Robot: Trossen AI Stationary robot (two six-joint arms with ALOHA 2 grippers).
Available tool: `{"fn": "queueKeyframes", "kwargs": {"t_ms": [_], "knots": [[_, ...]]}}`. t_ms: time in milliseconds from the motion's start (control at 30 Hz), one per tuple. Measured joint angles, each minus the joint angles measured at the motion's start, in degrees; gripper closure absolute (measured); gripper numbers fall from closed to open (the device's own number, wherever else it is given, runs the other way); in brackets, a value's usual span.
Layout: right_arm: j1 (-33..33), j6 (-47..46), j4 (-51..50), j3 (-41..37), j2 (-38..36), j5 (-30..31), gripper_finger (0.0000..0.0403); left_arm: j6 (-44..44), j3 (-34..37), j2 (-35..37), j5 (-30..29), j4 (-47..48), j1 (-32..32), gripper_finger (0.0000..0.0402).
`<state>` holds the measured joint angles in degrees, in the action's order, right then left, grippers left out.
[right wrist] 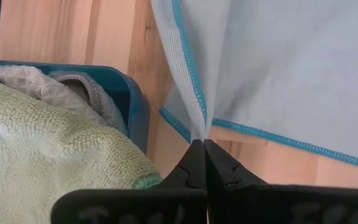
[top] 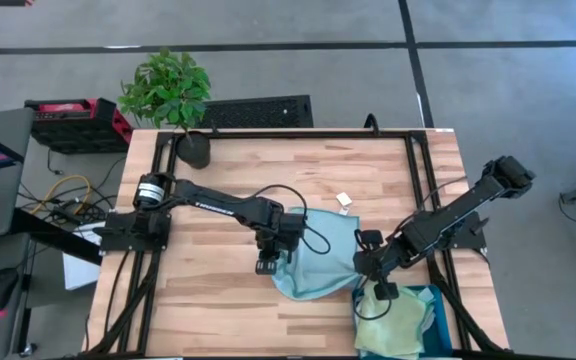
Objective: Fold microfiber towels
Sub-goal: Fold the blue microfiber towel
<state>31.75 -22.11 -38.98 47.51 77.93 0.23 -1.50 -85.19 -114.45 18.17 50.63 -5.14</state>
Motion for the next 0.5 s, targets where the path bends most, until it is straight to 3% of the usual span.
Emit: {"fn": "queueKeyframes", "kwargs": {"t_ms": [200, 333, 500], "knots": [[0.0, 0.01, -0.85, 0.0, 0.0, 0.0, 0.0398, -3.4, 0.0, 0.13, 0.17, 0.07, -1.63, 0.0399], [-0.02, 0.04, -6.64, 1.13, -0.47, 0.0, 0.0398, -6.79, -0.92, 2.37, -0.02, 0.15, -3.0, 0.04], [-0.96, 0.09, -15.1, 3.98, -3.2, 3.52, 0.0398, -11.11, -2.36, 7.82, -7.71, 0.15, -3.77, 0.0401]]}}
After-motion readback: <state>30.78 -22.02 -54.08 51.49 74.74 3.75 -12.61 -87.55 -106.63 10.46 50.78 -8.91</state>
